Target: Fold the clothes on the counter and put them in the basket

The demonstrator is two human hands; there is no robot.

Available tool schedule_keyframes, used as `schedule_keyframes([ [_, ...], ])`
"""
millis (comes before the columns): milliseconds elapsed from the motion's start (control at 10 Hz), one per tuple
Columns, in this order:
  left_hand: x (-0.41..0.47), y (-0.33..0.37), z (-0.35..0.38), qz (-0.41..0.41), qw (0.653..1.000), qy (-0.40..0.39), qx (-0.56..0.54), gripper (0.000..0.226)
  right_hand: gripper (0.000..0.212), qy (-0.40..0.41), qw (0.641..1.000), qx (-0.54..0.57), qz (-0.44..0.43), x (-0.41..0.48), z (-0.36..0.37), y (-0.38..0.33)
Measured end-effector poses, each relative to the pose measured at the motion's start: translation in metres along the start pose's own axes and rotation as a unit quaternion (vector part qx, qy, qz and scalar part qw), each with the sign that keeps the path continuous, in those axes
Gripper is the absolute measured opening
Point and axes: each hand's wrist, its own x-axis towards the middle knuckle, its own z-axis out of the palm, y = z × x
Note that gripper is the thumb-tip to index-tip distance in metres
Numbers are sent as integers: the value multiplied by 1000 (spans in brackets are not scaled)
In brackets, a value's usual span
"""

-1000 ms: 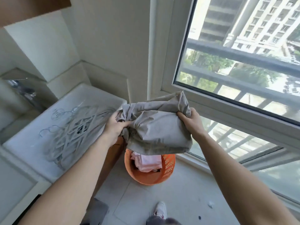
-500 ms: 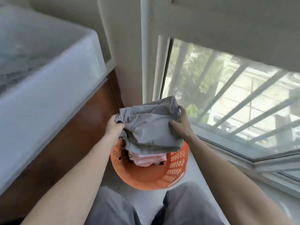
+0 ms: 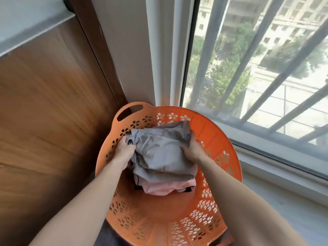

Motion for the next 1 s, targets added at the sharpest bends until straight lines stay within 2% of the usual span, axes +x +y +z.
schedule_keyframes([
  [100, -11, 24, -3, 4, 971, 25, 236, 69, 68, 98, 984, -149, -10, 0, -5, -9],
  [200, -48, 43, 18, 282, 886, 152, 337, 60, 54, 161, 949, -242, -120, -2, -13, -16],
  [300, -64, 34, 50, 348, 808, 1, 476, 87, 68, 32, 927, -323, -186, 1, -19, -11],
  [400, -34, 6, 52, 182, 780, -133, 583, 123, 109, -95, 913, -358, -172, 8, -16, 1],
  [500, -7, -26, 40, 148, 787, -170, 574, 130, 131, -156, 900, -368, -175, 22, 6, 13],
  [800, 8, -60, 53, 134, 771, -176, 597, 128, 130, -147, 884, -415, -156, 30, 43, 38],
  [900, -3, -53, 51, 132, 773, -166, 598, 126, 123, -129, 879, -438, -139, 13, 38, 31],
  [1000, -27, -38, 55, 139, 783, -118, 595, 119, 91, -85, 889, -430, -133, -12, 33, 20],
])
